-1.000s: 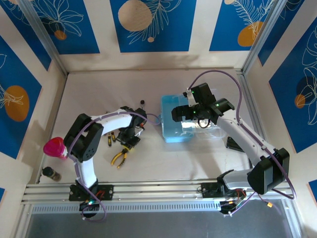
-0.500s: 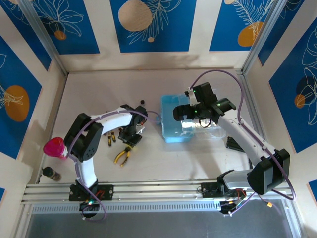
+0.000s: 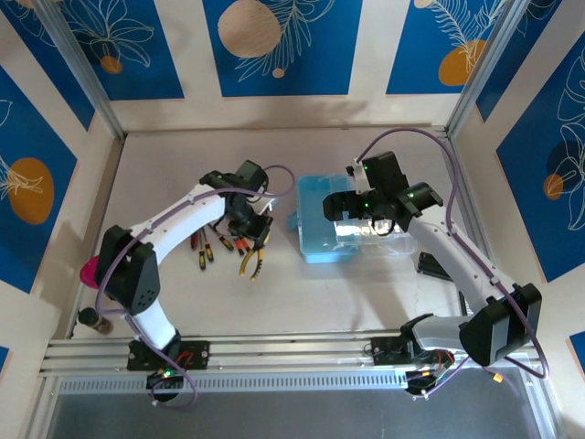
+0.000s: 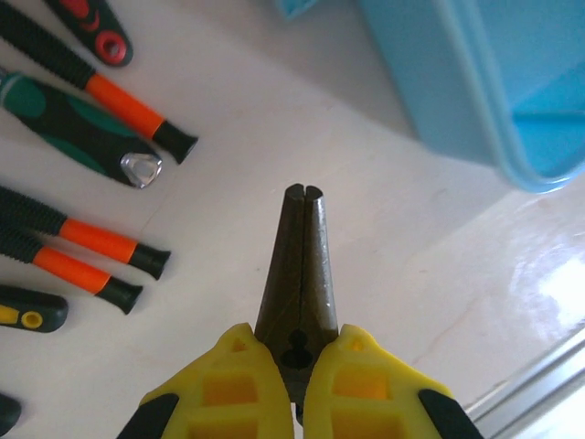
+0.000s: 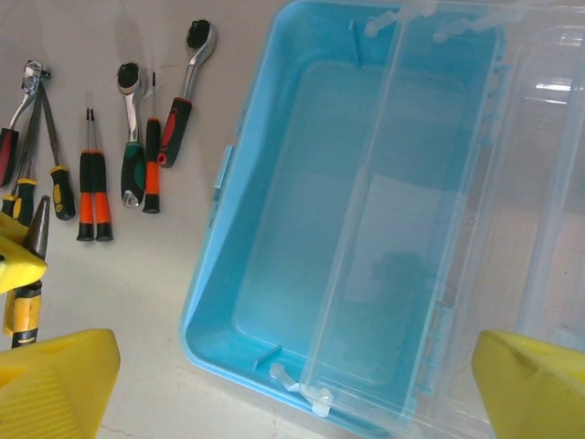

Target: Pack the tool kit

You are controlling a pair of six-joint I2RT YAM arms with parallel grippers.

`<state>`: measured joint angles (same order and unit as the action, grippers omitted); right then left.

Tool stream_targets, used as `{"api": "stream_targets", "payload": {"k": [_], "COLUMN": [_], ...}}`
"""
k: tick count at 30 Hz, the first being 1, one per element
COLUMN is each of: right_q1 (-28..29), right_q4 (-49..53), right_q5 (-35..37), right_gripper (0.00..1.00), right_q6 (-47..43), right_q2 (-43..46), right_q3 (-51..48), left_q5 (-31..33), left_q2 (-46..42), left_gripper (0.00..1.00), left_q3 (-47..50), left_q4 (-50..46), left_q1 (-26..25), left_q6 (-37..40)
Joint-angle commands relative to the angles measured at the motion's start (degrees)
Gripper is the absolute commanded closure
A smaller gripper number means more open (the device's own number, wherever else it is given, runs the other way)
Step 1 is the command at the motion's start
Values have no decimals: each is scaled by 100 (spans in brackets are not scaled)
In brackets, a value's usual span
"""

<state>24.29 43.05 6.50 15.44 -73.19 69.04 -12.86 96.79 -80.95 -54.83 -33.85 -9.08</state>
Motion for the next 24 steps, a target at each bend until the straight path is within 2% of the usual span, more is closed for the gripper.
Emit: {"api": "stream_targets", "payload": {"k": [1, 12, 16, 20, 24], "right_q1": [-15, 60, 242, 447, 639], "right_q4": [10, -533, -862, -1229, -1331], "right_q5": [-373, -1210, -1329, -1125, -815], "right_gripper": [1, 1, 7, 13, 24], "right_q6": [-143, -265, -122, 77, 194], "right_q2": [191, 783, 826, 601, 238], "right_q3": [-117, -508, -643, -694, -510], "left_q5": [-610, -1912, -2342, -2545, -2647], "left_q2": [-217, 555, 738, 801, 814], "left_gripper": [100, 100, 100, 100, 100], "left_q3": [-533, -2045, -2179, -2171, -2140], "left_q4": [201, 1161, 1576, 1861, 2042], "left_q1": [93, 252, 251, 248, 243], "left_q6": [-182, -926, -1244, -1444, -1572]}}
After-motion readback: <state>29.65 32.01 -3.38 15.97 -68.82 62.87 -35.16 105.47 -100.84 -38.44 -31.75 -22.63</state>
